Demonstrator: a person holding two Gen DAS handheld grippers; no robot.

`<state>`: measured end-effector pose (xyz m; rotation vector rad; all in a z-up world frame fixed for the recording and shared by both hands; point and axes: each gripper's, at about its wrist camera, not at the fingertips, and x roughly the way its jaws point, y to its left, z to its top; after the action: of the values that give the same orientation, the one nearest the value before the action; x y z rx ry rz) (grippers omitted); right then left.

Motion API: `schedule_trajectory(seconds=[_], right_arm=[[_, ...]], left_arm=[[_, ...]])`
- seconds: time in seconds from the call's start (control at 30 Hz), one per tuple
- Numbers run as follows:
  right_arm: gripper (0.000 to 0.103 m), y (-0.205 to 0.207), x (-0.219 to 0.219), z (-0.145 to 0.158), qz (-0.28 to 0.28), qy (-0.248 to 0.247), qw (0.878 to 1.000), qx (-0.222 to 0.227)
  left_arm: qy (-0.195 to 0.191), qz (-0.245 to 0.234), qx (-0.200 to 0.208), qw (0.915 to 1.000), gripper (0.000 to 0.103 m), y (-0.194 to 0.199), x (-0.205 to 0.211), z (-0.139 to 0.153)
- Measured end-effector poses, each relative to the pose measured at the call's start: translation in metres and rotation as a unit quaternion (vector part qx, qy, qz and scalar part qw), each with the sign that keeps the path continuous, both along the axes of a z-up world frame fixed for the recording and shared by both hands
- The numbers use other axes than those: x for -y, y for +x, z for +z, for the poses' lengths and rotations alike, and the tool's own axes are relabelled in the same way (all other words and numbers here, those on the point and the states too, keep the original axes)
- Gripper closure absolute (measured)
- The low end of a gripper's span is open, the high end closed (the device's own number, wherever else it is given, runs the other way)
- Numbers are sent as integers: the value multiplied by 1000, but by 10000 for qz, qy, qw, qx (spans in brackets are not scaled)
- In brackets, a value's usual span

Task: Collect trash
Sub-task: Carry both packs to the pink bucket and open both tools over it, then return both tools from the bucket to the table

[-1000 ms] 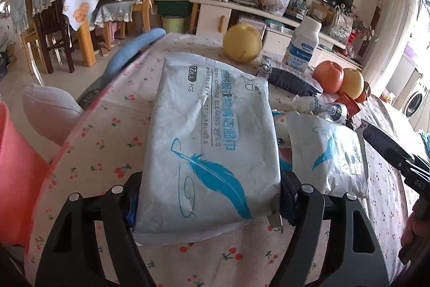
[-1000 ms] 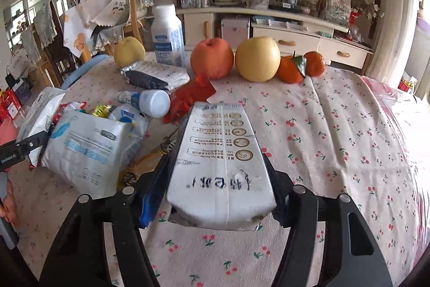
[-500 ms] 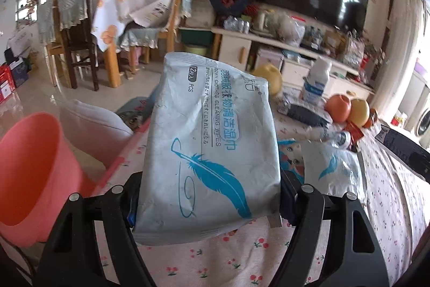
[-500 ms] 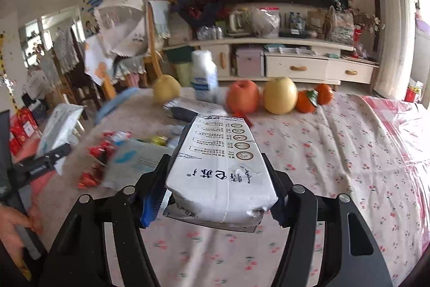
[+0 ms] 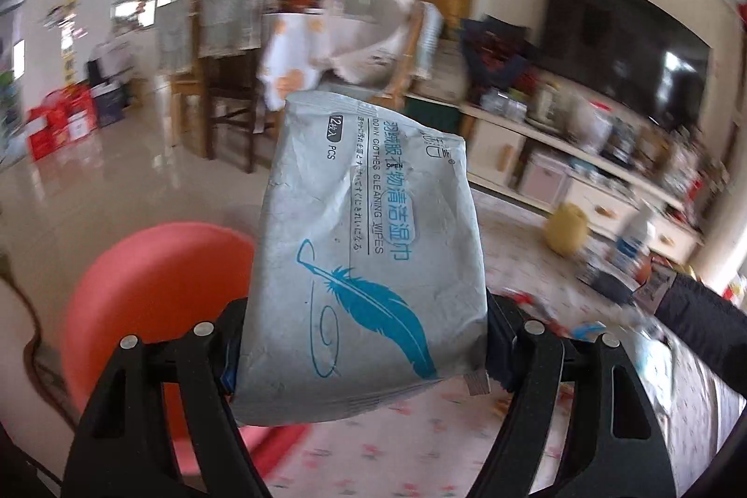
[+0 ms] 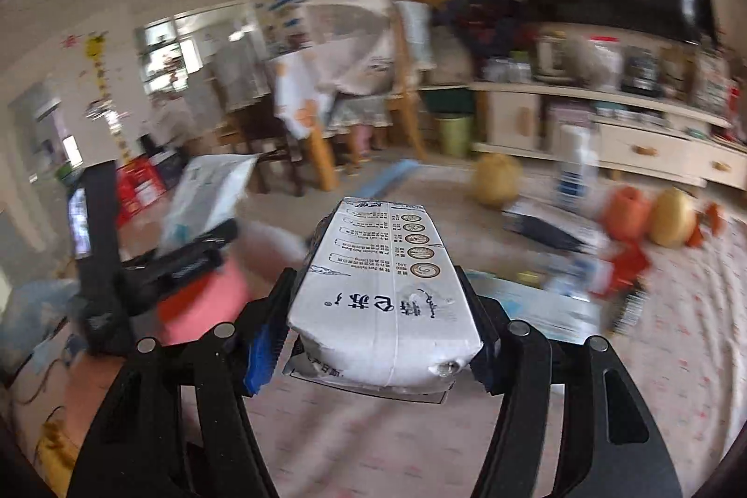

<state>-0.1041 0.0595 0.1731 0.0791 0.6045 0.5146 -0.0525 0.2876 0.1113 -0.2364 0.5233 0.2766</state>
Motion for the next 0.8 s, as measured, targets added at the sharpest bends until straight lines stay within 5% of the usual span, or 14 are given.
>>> schedule_trajectory(seconds=[0.2,0.43,0.6,0.7,0.8], right_arm=[[38,5,-108,5,982,-310,9947,79],[38,21,-210,-9,1611,-525,9855,-19],[36,42,-238,-29,1707,-454,9839,-280],[18,50,-236,-39,1618,-237,9853,-493],[14,48,-219,-40,1444,-48,9880,-542]], left_arm=[[-266,784,-149,9965,26,-7,-71,-8],[-1058,1276,-351,9855,26,-17,-137,-30],[-1591,1532,-335,9747,23,-23,-166,-43],[-1562,1545,-325,9750,19,-24,-166,-44],[-1450,1609,-308,9758,17,-26,-165,-43]])
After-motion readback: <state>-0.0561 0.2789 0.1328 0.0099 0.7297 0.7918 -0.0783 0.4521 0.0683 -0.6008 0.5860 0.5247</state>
